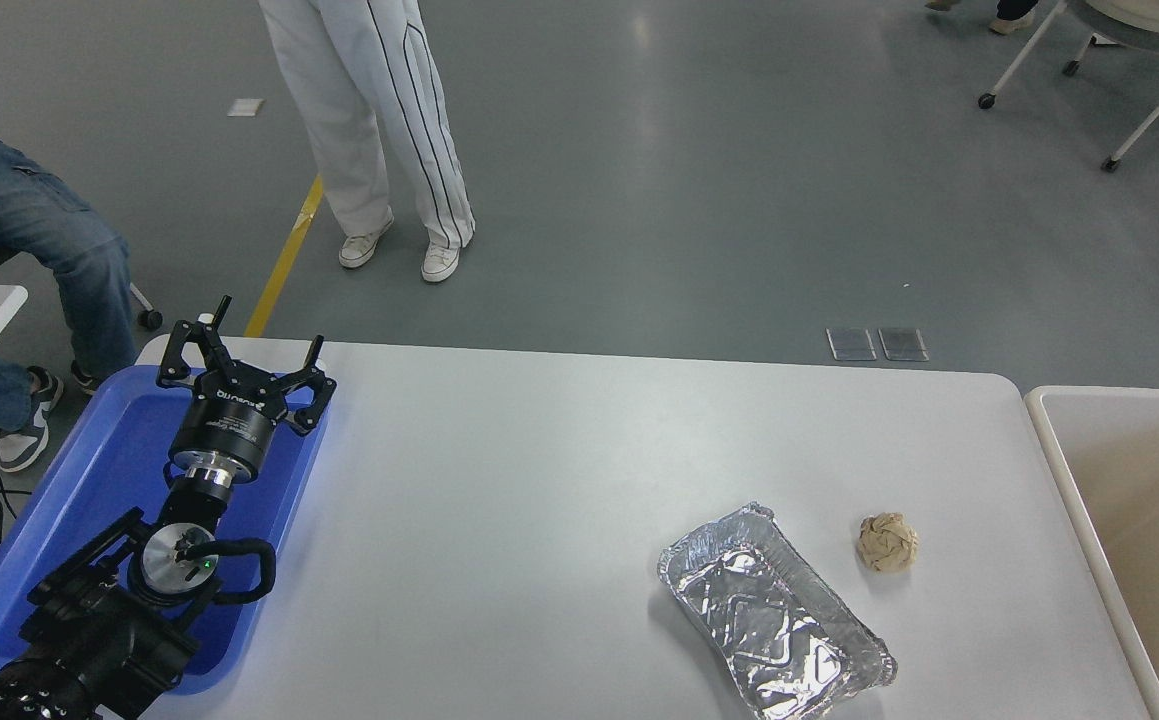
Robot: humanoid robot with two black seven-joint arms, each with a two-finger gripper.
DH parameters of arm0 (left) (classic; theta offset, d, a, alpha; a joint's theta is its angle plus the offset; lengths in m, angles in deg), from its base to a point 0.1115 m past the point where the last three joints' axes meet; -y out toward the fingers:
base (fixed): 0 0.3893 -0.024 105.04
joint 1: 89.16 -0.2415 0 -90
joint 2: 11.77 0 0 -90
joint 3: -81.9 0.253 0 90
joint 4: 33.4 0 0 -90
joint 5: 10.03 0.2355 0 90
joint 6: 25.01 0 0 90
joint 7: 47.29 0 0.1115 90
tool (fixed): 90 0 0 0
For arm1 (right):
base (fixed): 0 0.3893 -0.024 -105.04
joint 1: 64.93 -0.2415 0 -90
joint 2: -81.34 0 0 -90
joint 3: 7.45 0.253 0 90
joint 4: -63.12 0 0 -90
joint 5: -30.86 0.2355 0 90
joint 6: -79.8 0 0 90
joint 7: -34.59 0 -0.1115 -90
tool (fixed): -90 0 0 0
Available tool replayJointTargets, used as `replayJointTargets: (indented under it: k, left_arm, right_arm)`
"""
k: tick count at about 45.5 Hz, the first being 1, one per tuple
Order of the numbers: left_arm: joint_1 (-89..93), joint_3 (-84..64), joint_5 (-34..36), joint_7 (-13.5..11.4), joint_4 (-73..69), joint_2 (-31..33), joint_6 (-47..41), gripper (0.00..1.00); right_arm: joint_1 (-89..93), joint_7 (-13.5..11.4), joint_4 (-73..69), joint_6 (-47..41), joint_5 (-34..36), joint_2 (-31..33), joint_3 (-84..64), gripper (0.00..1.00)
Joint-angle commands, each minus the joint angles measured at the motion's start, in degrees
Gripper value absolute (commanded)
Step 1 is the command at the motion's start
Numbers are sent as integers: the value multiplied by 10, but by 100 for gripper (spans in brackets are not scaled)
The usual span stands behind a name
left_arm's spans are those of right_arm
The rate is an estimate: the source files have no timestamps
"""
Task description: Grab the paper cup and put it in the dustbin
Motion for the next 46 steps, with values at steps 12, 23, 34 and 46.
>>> replayJointTargets:
  k: [12, 23, 34, 46]
  left_arm:
    - [0, 0, 0, 0, 0, 0, 0, 100]
    - [0, 0, 0, 0, 0, 0, 0, 100]
    - [0, 0, 0, 0, 0, 0, 0, 100]
    - [0, 0, 0, 0, 0, 0, 0, 100]
  right_arm:
    - [4, 0, 0, 48, 1, -4, -1, 99]
    - [-1, 0, -33, 41, -24, 29, -13, 100]
    - [-54, -10, -240, 40, -151, 156, -21, 100]
    - [-161, -46, -416, 22, -211, 270, -35, 100]
